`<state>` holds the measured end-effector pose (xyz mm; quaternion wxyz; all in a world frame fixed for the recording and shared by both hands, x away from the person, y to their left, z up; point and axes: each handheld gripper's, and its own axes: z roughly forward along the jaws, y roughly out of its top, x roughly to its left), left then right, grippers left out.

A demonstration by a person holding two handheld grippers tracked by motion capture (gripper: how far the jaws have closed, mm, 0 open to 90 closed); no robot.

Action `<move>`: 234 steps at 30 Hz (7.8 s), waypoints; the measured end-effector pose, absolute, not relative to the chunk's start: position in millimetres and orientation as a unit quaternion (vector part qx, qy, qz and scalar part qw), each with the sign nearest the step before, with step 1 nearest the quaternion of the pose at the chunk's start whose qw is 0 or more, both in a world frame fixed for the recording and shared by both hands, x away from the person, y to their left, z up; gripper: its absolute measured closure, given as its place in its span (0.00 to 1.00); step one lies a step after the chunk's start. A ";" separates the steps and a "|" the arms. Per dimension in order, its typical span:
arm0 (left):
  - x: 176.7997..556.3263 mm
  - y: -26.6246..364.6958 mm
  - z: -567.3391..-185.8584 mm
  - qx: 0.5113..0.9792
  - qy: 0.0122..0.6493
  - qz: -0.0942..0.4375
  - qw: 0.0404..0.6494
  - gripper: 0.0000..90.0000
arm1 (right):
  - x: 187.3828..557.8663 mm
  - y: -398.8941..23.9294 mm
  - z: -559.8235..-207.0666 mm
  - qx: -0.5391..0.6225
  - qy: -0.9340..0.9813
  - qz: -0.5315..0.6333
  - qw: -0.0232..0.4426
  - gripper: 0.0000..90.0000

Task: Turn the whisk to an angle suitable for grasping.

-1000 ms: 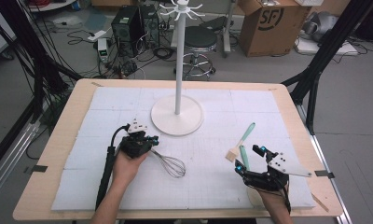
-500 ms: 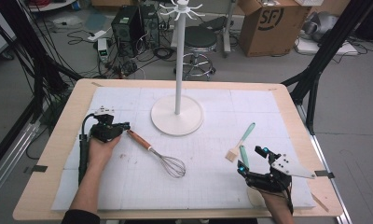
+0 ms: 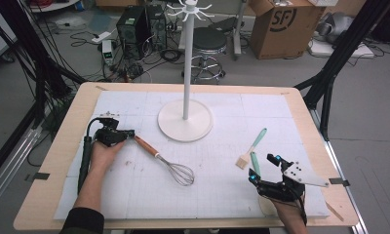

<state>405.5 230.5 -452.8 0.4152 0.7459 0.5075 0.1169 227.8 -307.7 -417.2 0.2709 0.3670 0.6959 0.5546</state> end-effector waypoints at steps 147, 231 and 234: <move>396.7 138.3 -453.2 0.742 0.465 0.095 0.474 1.00 | 219.9 -309.5 -406.7 0.365 0.683 0.575 0.264 0.16; 228.8 193.1 -448.0 0.745 0.420 0.142 0.499 0.26 | 242.0 -262.3 -414.0 0.326 0.717 0.575 0.222 0.16; 227.7 190.6 -447.4 0.748 0.415 0.141 0.498 0.26 | 241.8 -260.0 -414.3 0.325 0.719 0.574 0.219 0.16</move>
